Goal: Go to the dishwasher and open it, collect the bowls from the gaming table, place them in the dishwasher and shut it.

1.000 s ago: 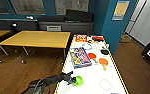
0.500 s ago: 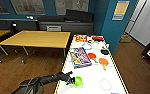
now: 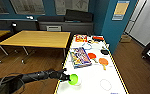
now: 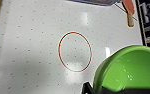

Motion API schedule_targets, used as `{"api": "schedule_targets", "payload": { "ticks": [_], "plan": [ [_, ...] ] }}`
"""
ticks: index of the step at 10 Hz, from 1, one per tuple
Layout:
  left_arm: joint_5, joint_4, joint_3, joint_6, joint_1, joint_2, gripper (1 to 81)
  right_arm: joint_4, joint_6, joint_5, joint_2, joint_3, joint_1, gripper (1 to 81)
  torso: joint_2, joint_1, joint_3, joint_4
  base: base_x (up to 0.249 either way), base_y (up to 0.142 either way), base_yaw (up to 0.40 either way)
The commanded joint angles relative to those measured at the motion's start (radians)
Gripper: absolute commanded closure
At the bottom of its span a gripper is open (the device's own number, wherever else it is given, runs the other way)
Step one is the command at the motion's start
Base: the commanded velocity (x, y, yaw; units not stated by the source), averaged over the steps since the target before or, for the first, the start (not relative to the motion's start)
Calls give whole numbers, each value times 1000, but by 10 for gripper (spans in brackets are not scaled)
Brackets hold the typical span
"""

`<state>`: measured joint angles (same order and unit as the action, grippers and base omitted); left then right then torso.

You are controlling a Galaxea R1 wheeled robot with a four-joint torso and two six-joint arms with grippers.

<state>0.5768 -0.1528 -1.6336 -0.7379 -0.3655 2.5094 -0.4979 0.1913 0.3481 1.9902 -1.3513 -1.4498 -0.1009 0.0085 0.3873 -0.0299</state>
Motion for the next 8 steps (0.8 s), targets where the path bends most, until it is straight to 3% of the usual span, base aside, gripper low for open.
{"api": "schedule_targets", "payload": {
  "ticks": [1,3,5,8],
  "plan": [
    [25,-18,342,3,113,-299,811,18,0,-69,-51,9,25,811,0,0,0,0,0,0,0],
    [-4,-126,426,11,9,-424,811,18,-1,-99,-22,-40,24,811,0,0,0,0,0,0,0],
    [-86,-209,471,11,-118,-518,811,19,-1,-106,-6,-57,19,811,0,0,0,0,0,0,0],
    [-263,-322,469,18,-336,-630,811,24,-1,-107,-6,-64,12,811,0,0,0,0,0,0,0]
  ]
}}
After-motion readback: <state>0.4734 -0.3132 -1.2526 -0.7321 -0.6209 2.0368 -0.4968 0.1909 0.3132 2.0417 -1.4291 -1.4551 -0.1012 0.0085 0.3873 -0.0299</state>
